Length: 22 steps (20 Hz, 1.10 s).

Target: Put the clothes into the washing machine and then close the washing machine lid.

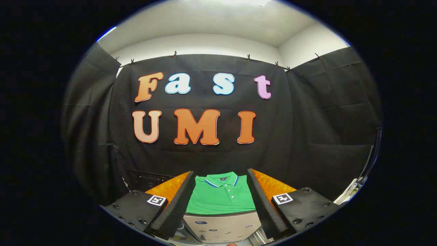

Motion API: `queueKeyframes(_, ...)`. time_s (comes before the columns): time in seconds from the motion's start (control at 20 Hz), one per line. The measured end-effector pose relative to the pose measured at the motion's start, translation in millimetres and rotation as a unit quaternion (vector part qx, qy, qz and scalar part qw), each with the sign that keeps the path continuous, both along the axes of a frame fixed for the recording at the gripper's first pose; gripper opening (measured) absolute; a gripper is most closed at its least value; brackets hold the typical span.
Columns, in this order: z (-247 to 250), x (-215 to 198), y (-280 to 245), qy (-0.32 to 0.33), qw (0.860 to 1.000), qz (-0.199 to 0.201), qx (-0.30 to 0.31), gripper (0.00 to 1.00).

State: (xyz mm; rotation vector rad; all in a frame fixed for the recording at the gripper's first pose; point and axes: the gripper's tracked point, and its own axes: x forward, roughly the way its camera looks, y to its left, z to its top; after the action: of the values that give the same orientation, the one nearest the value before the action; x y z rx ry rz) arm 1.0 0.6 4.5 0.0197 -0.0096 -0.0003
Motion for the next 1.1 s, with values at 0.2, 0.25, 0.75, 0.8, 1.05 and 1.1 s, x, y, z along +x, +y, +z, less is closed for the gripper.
queueKeyframes(0.2,-2,0,1,0.004,1.0,0.003,0.013,0.98)
queueKeyframes(0.25,-3,-1,0,0.005,1.0,0.001,0.013,0.98)
queueKeyframes(0.75,4,-5,5,0.007,1.0,0.002,-0.003,0.98)
queueKeyframes(0.8,3,-2,6,0.009,1.0,0.001,-0.008,0.98)
queueKeyframes(1.05,-10,26,1,0.035,0.999,-0.006,-0.006,0.98)
queueKeyframes(1.1,-18,37,-5,0.048,0.999,-0.01,0.0,0.98)
